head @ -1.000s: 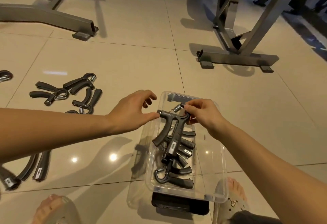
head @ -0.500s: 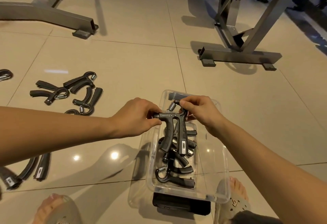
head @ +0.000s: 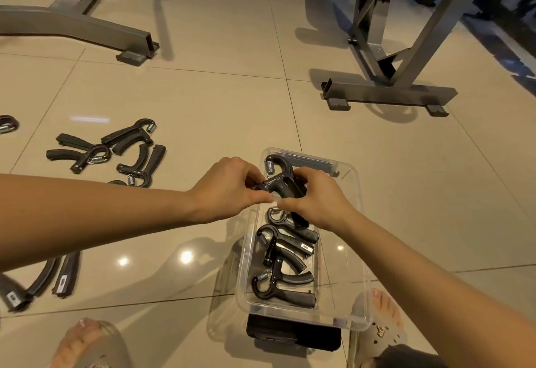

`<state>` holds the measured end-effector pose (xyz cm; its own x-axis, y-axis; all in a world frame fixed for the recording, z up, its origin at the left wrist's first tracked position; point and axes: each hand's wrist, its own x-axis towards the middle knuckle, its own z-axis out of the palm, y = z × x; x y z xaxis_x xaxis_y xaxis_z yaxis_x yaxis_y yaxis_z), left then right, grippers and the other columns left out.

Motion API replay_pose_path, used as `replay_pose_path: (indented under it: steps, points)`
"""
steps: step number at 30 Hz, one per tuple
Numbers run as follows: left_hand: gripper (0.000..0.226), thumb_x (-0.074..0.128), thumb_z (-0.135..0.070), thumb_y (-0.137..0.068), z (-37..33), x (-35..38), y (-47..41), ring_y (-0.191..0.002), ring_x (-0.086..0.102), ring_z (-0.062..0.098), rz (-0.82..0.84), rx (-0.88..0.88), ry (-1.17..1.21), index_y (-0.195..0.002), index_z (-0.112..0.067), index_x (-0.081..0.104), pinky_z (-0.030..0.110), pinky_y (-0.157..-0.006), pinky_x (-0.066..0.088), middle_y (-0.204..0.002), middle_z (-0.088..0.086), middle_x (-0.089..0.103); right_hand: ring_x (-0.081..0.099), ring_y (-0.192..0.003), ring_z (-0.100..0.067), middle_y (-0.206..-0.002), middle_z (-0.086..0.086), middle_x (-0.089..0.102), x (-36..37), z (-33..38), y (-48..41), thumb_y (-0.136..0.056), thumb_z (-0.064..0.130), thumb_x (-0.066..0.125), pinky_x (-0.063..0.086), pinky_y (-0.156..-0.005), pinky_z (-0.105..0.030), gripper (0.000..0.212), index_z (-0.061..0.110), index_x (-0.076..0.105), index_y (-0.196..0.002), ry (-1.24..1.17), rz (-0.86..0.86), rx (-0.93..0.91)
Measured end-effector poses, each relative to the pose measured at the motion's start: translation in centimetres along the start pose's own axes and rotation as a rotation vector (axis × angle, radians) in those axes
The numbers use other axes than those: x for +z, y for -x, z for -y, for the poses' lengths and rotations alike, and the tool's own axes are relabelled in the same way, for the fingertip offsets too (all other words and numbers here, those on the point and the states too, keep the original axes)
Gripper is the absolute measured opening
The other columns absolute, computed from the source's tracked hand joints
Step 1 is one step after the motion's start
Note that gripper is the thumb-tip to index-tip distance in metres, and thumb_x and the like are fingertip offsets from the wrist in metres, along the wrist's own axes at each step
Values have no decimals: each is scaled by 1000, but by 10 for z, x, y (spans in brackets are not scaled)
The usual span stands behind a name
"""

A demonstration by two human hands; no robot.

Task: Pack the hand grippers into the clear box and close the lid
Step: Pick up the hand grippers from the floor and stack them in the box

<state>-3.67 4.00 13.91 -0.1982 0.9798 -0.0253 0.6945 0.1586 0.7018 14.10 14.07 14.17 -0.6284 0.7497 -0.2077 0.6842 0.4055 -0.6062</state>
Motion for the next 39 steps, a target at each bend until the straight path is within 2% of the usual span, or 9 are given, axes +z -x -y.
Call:
replay_pose_path:
  steps: [5, 8, 13, 16, 20, 26, 32, 36, 39]
  points:
    - [62, 82, -47, -77, 16, -4, -5, -105, 54, 6, 71, 274, -211, -131, -26, 59, 27, -90, 47, -119, -11, 59, 73, -83, -19, -103, -3, 71, -27, -13, -4, -74, 27, 87, 63, -79, -40, 46, 18, 68, -114, -157, 251, 68]
    - [60, 79, -41, -82, 22, -4, -13, -121, 51, 13, 69, 367, -293, -137, -25, 59, 32, -99, 43, -133, -6, 59, 73, -92, -22, -103, -7, 74, -40, -19, -6, -76, 25, 87, 61, -87, -42, 42, 16, 70, -114, -280, 367, 59]
    - [25, 71, -28, -92, 24, -2, -20, -100, 61, 11, 1, 380, -221, -117, -23, 70, 35, -84, 51, -109, -10, 68, 72, -100, -25, -107, -9, 75, -48, -23, -9, -78, 21, 85, 58, -95, -44, 43, 14, 70, -118, -376, 402, 56]
    - [19, 70, -27, -93, 27, -4, -23, -84, 58, 7, -35, 373, -191, -111, -22, 71, 25, -72, 44, -101, -10, 68, 72, -101, -22, -113, -3, 73, -50, -20, -7, -81, 20, 83, 58, -93, -38, 44, 16, 68, -122, -385, 354, 41]
    - [19, 68, -27, -95, 27, -6, -22, -86, 63, 7, -59, 339, -130, -111, -18, 72, 26, -76, 52, -97, -9, 69, 70, -97, -15, -109, 1, 73, -51, -19, -5, -87, 17, 77, 53, -76, -22, 37, 17, 69, -123, -381, 235, -43]
    - [21, 63, -28, -98, 19, -6, -25, -84, 66, 15, -50, 172, -59, -112, -18, 74, 37, -76, 54, -93, -4, 73, 60, -108, -8, -116, 13, 64, -45, -29, -5, -85, 38, 76, 52, -97, -39, 47, 26, 66, -128, 85, -92, -280]
    - [19, 62, -24, -98, 6, -1, -30, -80, 71, 19, 33, 18, 80, -106, -13, 76, 45, -80, 57, -84, 0, 75, 48, -118, -20, -127, 1, 56, -36, -38, 0, -80, 52, 75, 39, -105, -38, 69, 22, 53, -139, 690, -228, -437]
    - [22, 68, -29, -95, 8, -3, -38, -84, 70, 13, 120, 29, 56, -109, -14, 76, 43, -84, 56, -91, -2, 76, 54, -112, -23, -123, 0, 59, -28, -45, -1, -81, 44, 76, 49, -93, -38, 63, 18, 56, -135, 650, -204, -394]
    - [69, 72, -57, -83, 20, -4, -40, -113, 59, 13, 197, 143, -258, -139, -19, 58, 32, -98, 47, -129, -2, 64, 53, -110, -21, -120, 3, 57, -17, -56, 0, -81, 42, 77, 51, -89, -36, 58, 19, 57, -130, 594, -134, -318]
